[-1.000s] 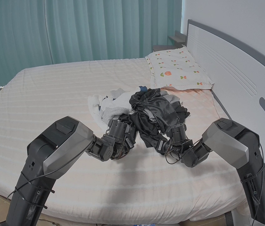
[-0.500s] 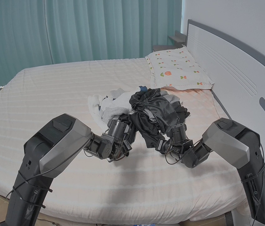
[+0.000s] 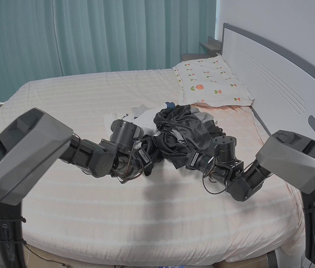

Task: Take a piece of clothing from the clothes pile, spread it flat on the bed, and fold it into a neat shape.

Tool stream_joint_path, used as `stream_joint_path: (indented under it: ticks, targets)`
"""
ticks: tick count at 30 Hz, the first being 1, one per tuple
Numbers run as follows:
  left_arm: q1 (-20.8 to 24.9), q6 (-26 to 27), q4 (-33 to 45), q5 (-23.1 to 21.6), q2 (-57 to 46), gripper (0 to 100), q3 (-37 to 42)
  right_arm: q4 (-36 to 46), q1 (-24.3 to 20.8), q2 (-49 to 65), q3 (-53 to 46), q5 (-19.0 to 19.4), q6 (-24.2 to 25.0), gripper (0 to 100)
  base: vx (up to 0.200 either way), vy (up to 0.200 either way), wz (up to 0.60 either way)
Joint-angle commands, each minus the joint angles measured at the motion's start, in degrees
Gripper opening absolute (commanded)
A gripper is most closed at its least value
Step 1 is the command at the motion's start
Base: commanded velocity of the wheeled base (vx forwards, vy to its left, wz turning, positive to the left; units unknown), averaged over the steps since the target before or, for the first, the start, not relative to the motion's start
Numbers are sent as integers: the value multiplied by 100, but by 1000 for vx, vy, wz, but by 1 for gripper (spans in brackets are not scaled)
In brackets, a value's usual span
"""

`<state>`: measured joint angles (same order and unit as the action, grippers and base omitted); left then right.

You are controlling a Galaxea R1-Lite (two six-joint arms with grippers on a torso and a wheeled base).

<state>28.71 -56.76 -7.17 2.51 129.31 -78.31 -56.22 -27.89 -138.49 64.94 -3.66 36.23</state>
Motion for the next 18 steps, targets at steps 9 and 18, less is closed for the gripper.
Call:
stream_joint_path:
  ticks: [9,18]
  targets:
    - [-252,-2,-382,-559,-3043,0,1134,-600,302,2256,-8,313,-2,0,0,0,0]
    - [-313,16,-373,-875,-3843,0,1468,-706,337,2563,-148,392,51,0,0,0,0]
